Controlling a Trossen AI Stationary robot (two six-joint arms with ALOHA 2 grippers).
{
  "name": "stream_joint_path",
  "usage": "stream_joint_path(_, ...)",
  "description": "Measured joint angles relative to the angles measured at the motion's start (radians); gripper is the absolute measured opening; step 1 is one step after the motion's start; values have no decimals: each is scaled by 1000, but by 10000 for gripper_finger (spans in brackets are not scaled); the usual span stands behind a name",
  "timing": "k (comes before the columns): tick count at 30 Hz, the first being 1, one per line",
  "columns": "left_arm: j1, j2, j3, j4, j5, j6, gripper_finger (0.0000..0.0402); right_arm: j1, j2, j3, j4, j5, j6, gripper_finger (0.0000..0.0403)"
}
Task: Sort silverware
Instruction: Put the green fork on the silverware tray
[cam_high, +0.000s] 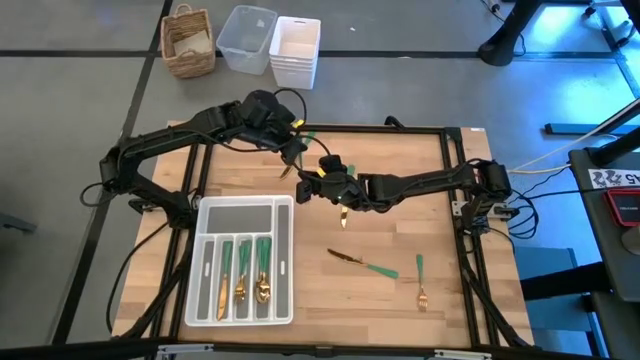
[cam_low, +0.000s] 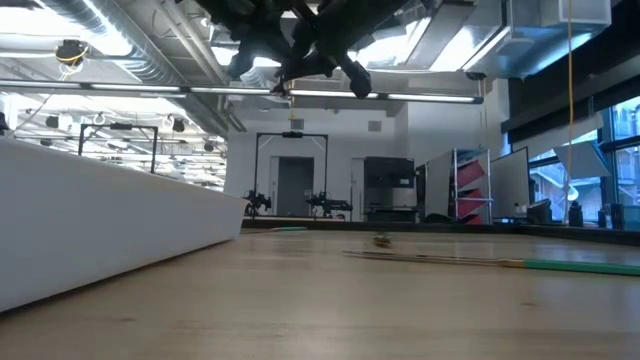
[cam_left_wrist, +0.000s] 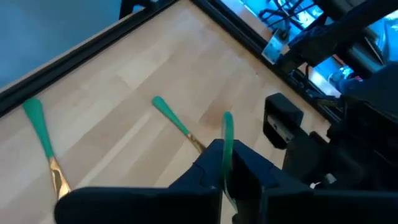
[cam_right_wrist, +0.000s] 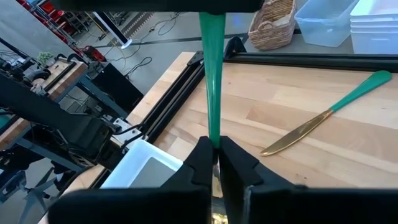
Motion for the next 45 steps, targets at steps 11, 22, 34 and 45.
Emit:
stream_joint_path(11, 27, -24, -5, -52, 33, 82, 3, -2, 0, 0, 23, -79, -2, 46)
stream_joint_path(22, 66, -86, -5, -306, 63, 158, 1, -1, -7, 1, 30, -182, -82, 109)
stream_joint_path(34, -18, -421, -268, -523, 281, -87, 0, 0, -145, 1, -40, -165, -271, 104)
stream_joint_path(45, -345, -847, -838, 23, 223, -763, 0, -22, -227, 1, -79, -139, -382, 104)
